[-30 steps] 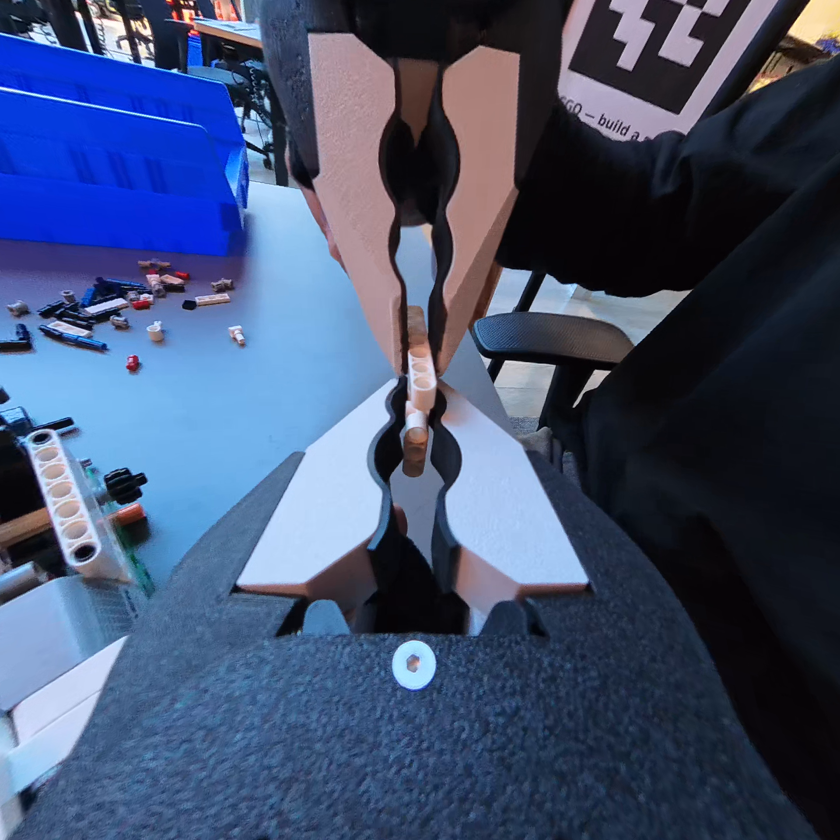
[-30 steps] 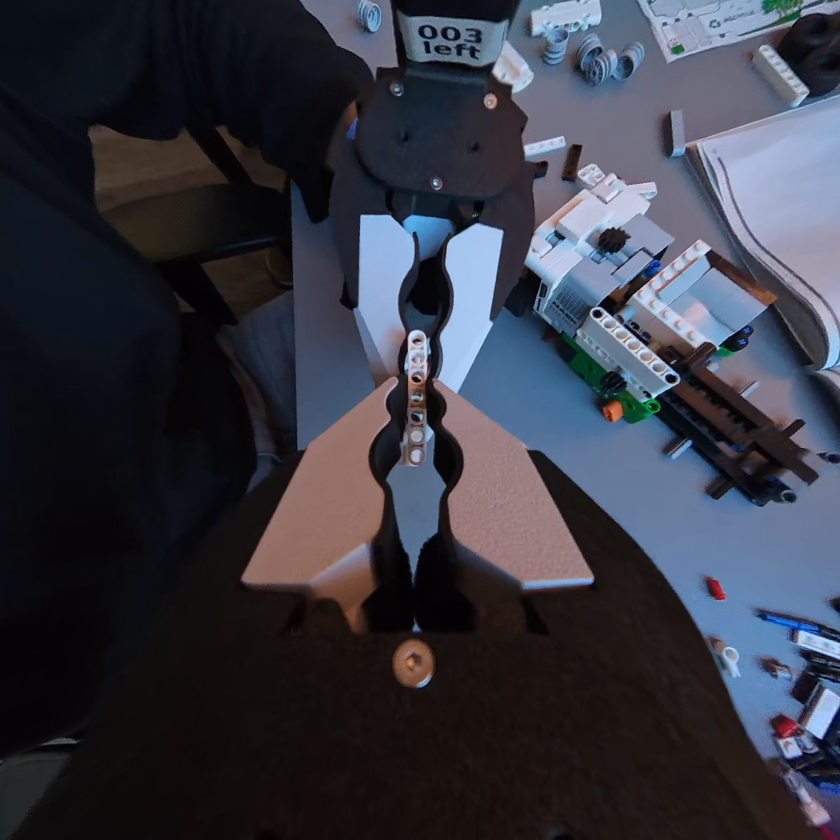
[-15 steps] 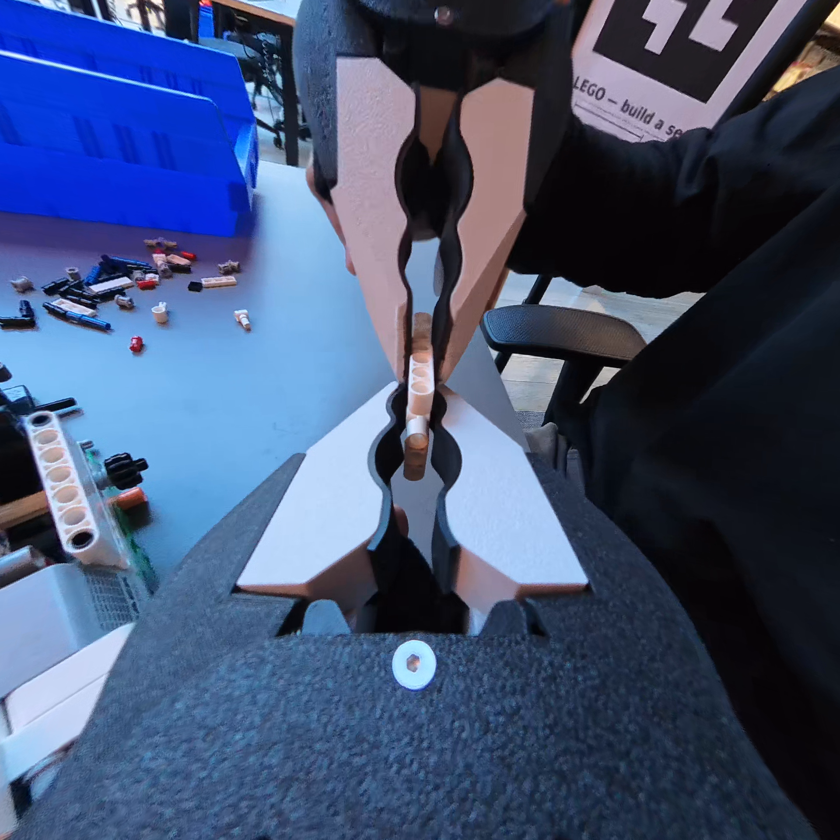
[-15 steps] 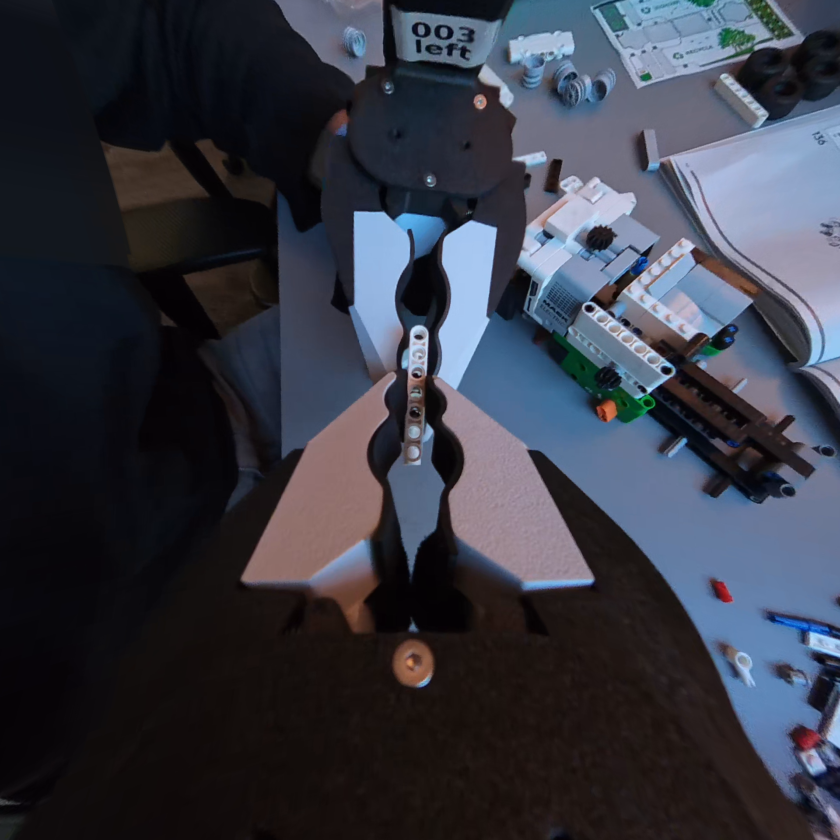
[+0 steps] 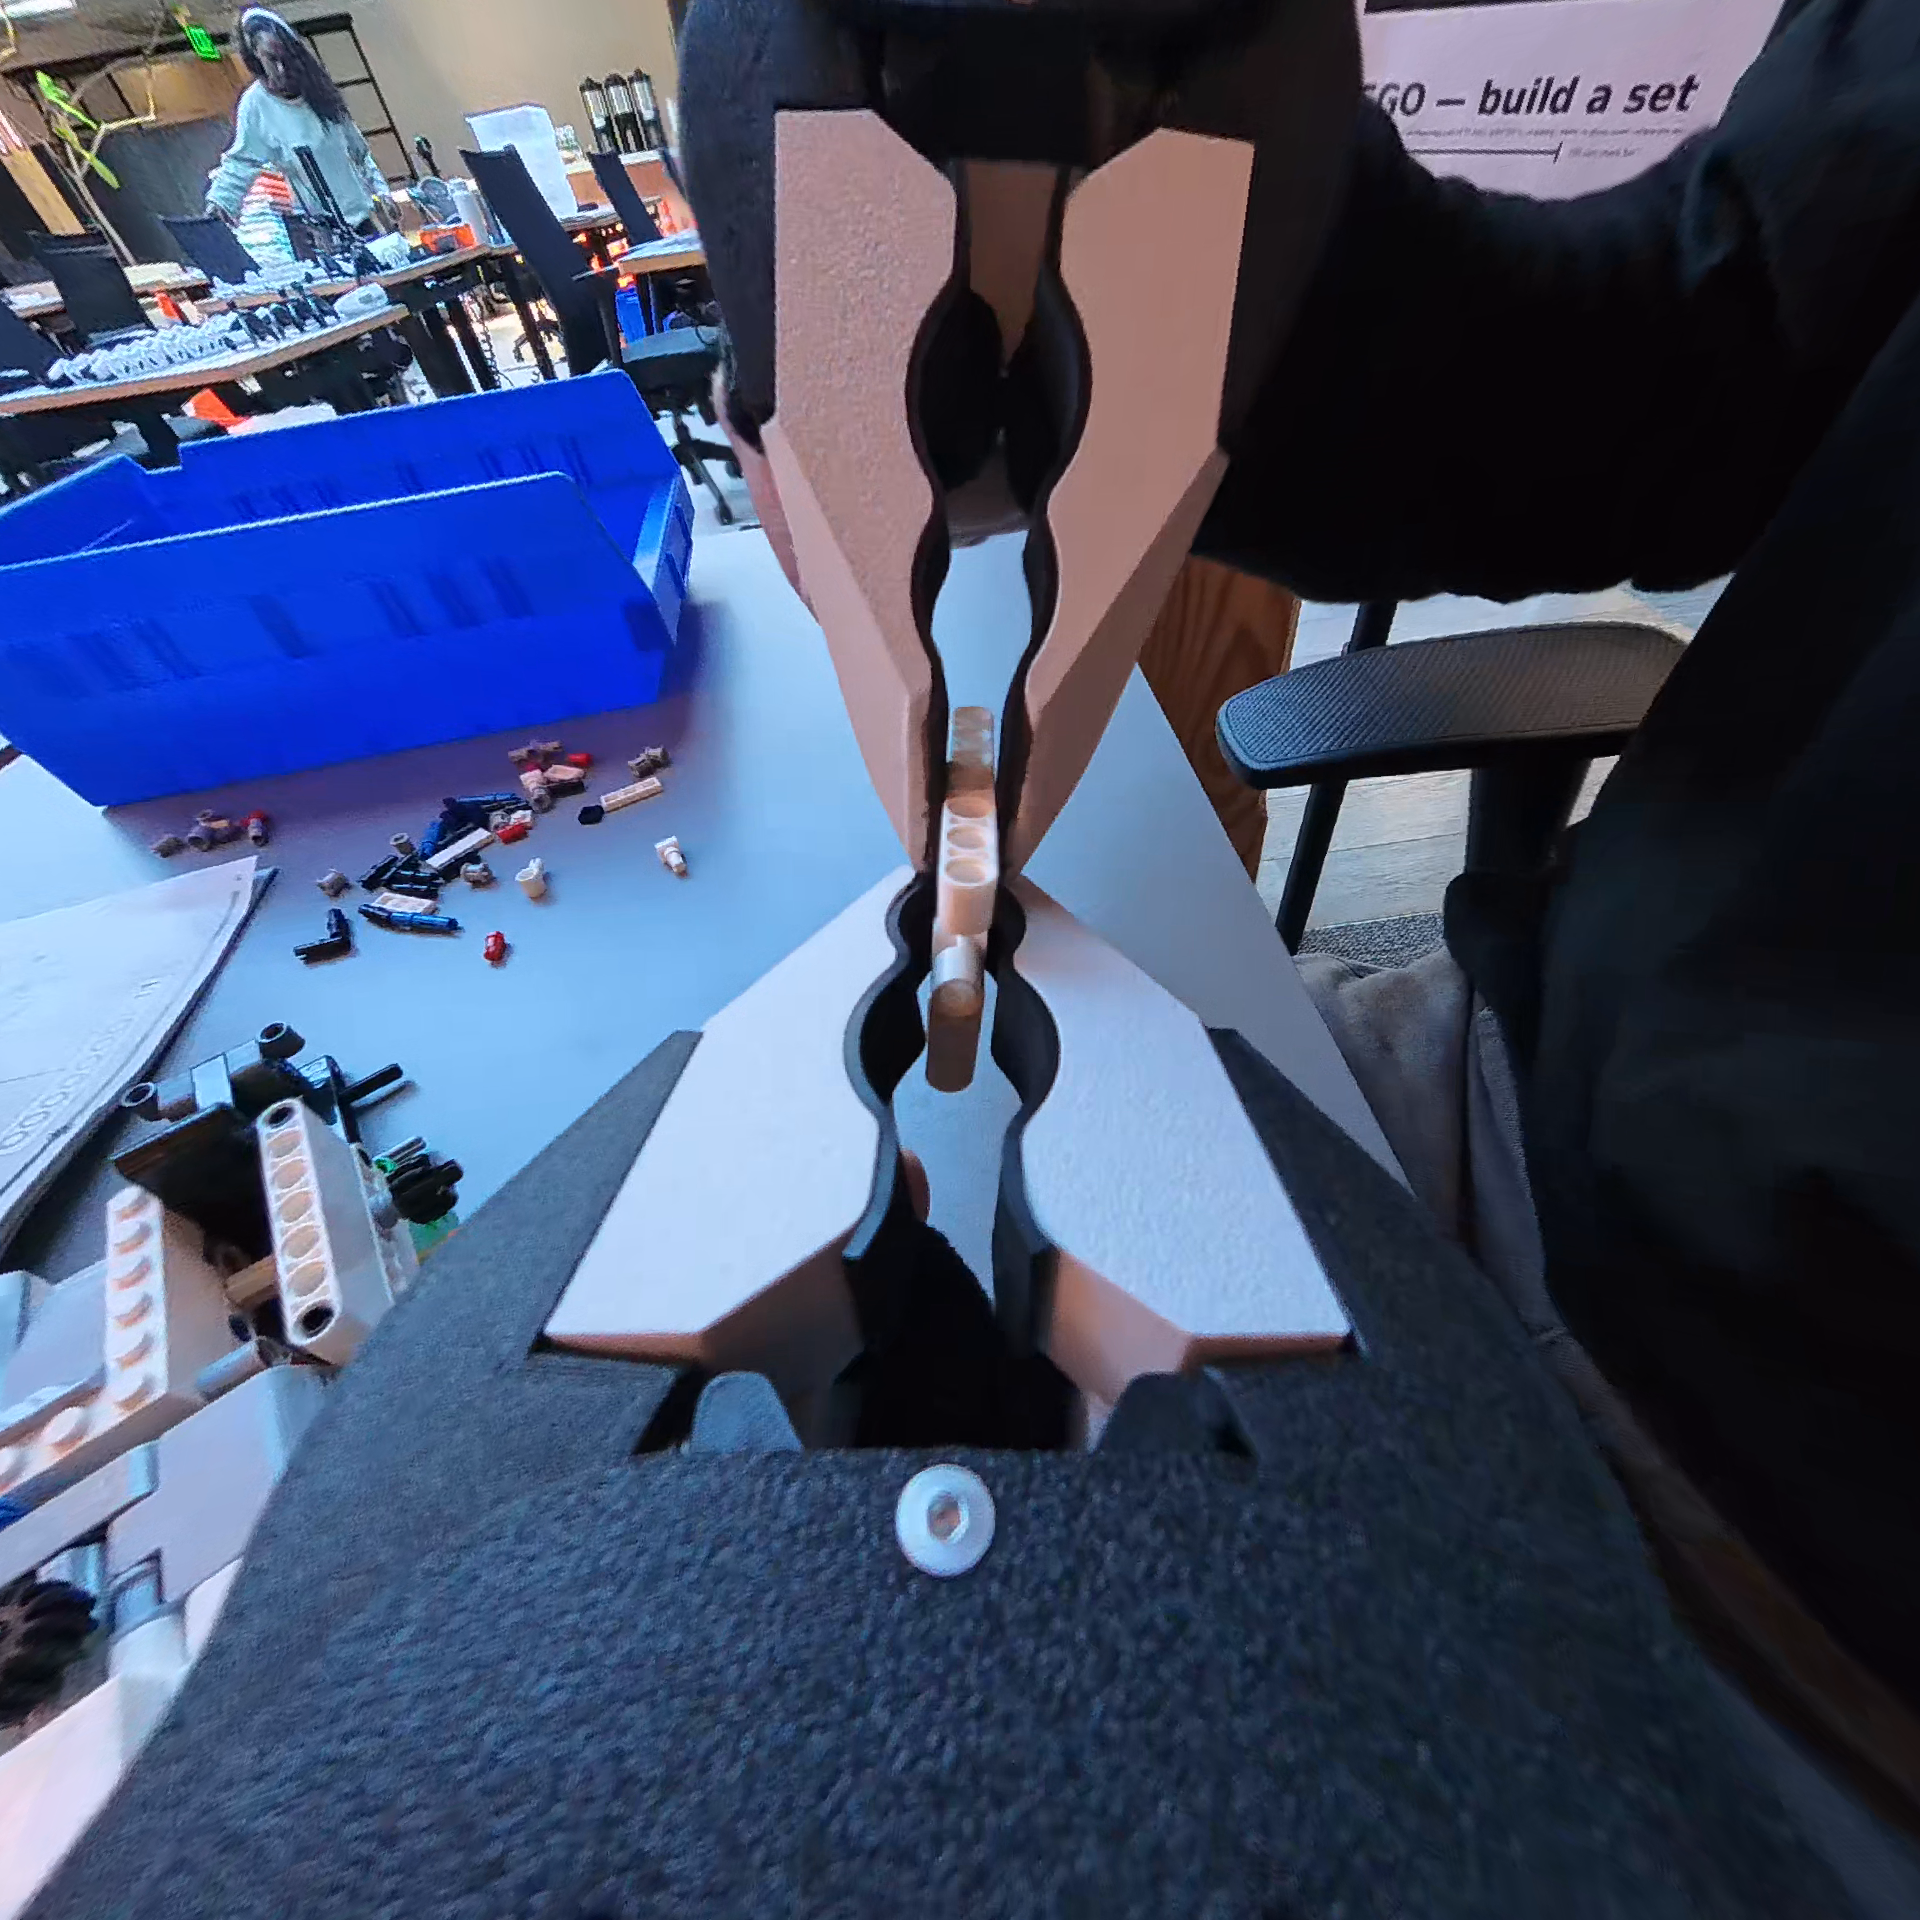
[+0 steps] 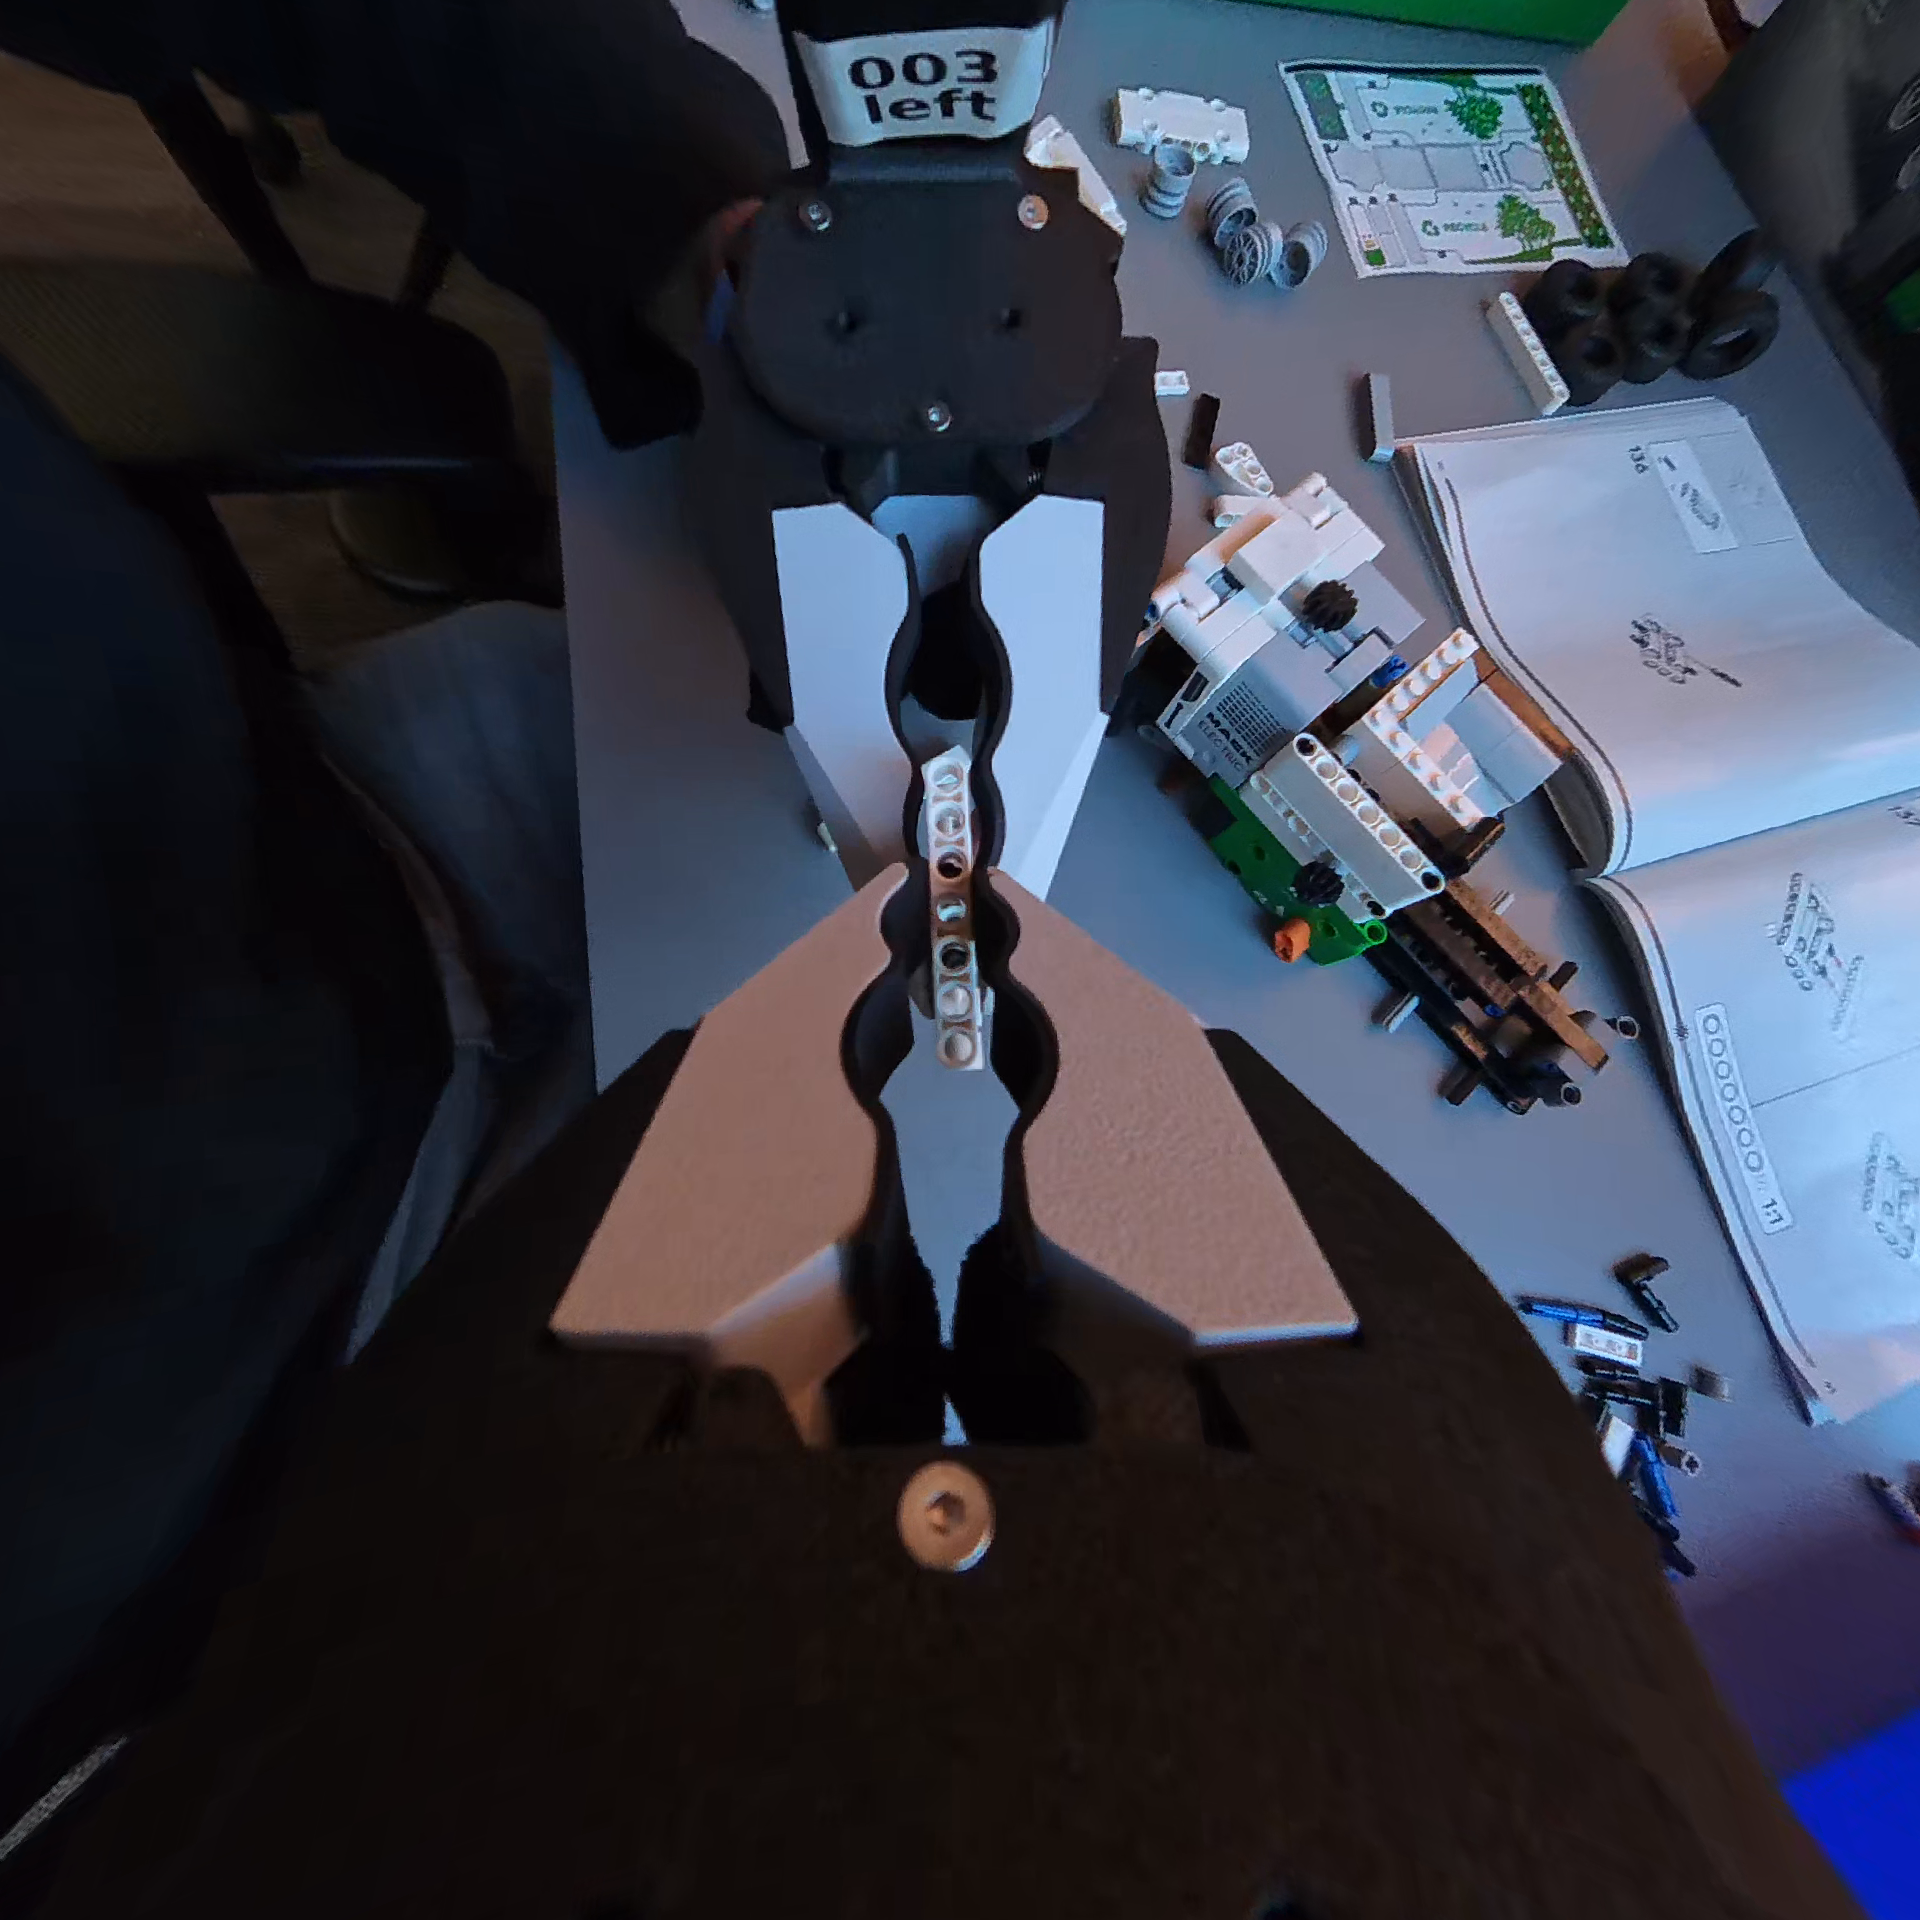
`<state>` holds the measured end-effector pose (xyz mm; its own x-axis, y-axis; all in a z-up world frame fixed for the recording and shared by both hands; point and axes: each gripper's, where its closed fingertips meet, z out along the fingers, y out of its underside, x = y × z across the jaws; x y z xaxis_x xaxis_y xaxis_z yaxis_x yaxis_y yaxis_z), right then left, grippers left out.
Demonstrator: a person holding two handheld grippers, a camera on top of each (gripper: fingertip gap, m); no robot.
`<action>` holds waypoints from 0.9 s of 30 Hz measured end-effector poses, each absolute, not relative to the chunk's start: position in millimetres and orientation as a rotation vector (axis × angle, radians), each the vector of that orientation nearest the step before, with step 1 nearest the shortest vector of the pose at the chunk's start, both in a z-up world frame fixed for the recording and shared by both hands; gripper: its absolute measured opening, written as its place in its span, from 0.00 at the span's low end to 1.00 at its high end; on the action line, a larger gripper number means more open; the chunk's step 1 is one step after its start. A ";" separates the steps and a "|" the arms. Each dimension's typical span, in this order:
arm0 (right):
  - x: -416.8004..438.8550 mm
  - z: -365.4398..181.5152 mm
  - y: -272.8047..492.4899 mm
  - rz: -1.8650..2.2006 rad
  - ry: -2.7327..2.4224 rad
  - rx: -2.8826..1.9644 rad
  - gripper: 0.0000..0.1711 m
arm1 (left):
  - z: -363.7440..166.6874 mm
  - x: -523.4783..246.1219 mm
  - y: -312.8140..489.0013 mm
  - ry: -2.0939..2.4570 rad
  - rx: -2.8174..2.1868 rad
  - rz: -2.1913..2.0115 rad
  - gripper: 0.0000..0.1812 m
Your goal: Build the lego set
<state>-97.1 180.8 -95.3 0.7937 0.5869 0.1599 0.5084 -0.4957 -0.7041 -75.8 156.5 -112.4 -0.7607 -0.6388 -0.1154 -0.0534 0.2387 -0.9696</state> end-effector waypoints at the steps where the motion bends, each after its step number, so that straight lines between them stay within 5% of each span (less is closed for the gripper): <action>1: -96.9 -94.5 181.6 0.140 -0.799 -2.193 0.04 | -111.5 -75.5 157.1 2.015 -0.638 -1.562 0.03; 27: -96.8 -75.8 201.9 0.348 -0.784 -2.209 0.05 | -89.2 -71.9 171.7 1.874 -0.698 -1.753 0.03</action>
<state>-96.8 201.9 -75.8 0.7751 0.6318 -0.0039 0.4271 -0.5286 -0.7336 -71.9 171.7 -89.2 -0.7561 -0.6544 -0.0009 -0.0430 0.0511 -0.9978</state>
